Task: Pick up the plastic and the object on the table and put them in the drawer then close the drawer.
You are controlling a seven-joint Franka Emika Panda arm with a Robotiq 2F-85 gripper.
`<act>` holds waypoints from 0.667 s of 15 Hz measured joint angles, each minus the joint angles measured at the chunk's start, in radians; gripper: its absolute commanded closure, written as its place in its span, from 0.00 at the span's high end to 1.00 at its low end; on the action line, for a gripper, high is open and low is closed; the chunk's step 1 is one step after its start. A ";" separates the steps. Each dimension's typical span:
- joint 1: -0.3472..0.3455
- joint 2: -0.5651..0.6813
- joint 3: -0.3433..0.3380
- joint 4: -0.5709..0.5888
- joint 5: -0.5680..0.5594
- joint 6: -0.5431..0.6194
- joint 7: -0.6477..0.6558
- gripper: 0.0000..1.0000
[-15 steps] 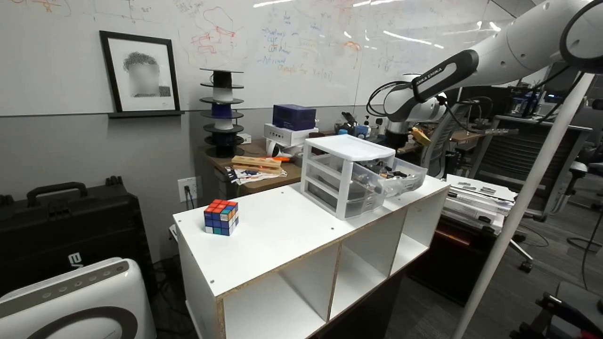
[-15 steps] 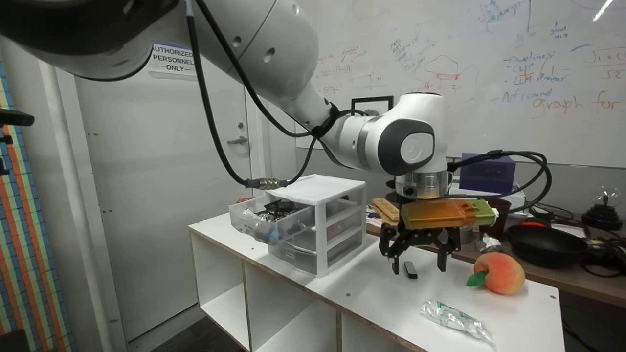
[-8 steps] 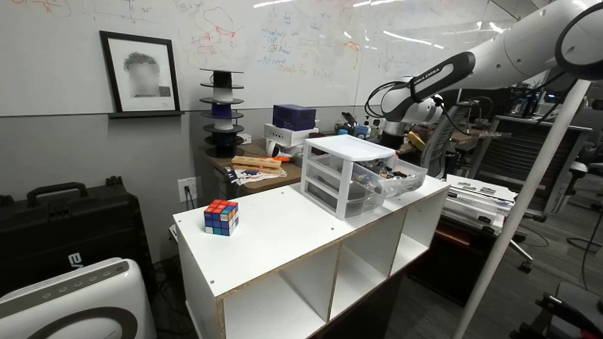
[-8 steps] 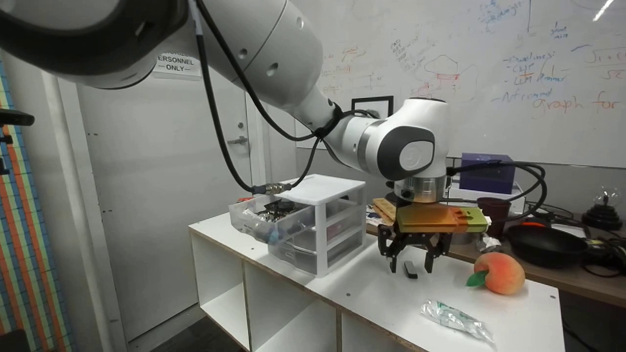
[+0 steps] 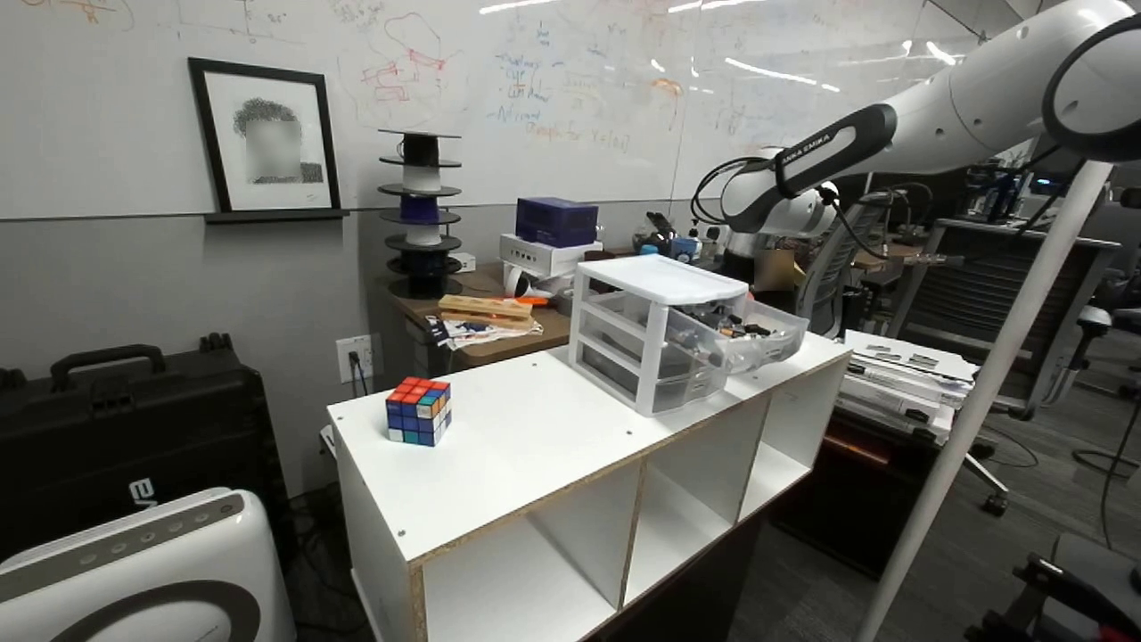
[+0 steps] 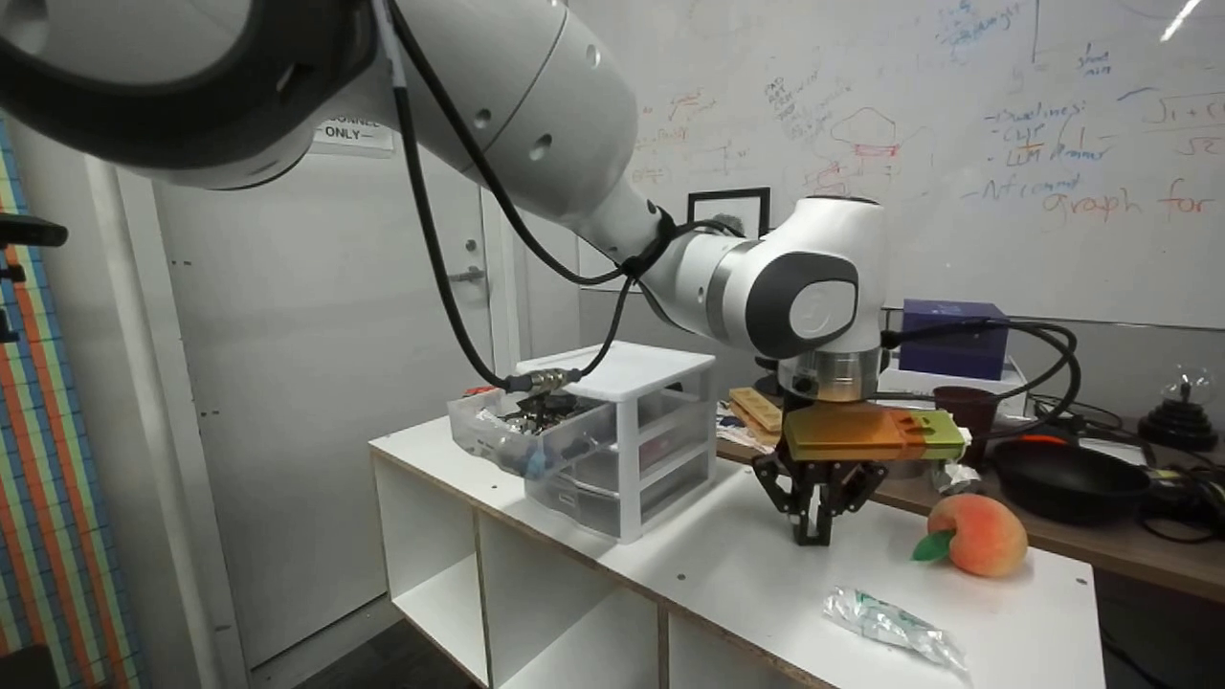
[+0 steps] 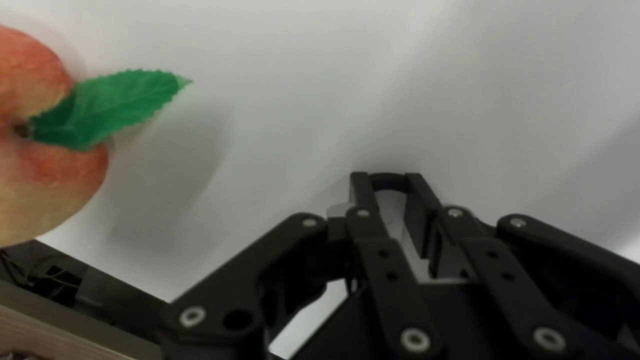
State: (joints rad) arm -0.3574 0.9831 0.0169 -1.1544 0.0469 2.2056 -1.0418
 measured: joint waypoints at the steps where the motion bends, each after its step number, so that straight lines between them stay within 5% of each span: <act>1: 0.000 0.000 0.000 0.000 0.000 0.000 0.000 0.15; 10: 0.025 -0.046 -0.037 -0.047 -0.005 -0.022 0.135 0.13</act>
State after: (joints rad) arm -0.3325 0.9375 -0.0204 -1.2013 0.0419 2.1837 -0.9066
